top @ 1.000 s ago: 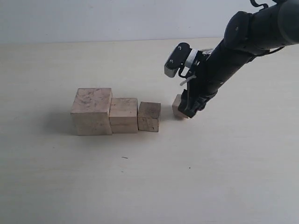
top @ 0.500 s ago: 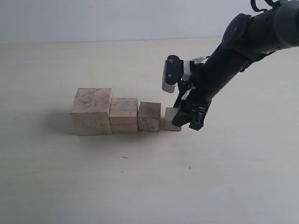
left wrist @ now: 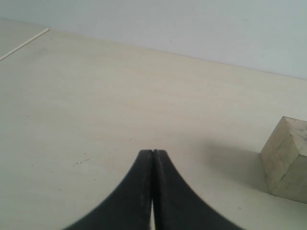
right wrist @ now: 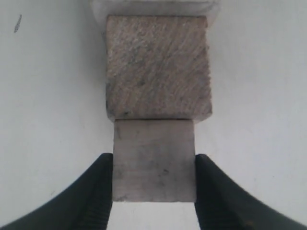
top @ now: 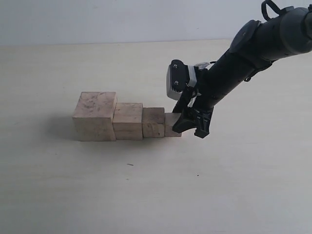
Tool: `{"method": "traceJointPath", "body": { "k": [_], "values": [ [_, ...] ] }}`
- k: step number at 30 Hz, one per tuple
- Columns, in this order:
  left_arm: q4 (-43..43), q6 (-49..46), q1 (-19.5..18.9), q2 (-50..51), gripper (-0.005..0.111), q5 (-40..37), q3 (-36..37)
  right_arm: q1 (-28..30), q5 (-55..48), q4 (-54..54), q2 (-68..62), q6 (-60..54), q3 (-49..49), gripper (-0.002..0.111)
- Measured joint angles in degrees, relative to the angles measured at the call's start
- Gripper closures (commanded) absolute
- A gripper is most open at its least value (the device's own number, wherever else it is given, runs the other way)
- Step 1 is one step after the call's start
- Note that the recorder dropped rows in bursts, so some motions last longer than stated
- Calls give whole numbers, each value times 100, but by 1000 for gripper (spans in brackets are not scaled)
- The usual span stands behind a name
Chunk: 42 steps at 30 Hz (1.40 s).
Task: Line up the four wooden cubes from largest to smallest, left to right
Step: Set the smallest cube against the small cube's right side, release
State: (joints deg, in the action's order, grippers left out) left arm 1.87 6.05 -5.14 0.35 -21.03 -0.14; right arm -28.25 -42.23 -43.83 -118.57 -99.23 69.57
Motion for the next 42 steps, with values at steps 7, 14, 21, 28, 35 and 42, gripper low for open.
{"method": "traceJointPath", "body": {
  "k": [7, 14, 21, 28, 35, 42],
  "values": [
    [0, 0, 0, 0, 107, 0, 0, 0, 22, -398, -47, -527, 0, 108],
    [0, 0, 0, 0, 107, 0, 0, 0, 71, -515, -78, -638, 0, 108],
    [0, 0, 0, 0, 107, 0, 0, 0, 105, -625, -92, -556, 0, 76],
    [0, 0, 0, 0, 107, 0, 0, 0, 116, -652, -117, -556, 0, 49],
    [0, 0, 0, 0, 107, 0, 0, 0, 164, -664, -181, -313, 0, 38],
    [0, 0, 0, 0, 107, 0, 0, 0, 188, -284, 65, 494, 0, 38]
  ]
}}
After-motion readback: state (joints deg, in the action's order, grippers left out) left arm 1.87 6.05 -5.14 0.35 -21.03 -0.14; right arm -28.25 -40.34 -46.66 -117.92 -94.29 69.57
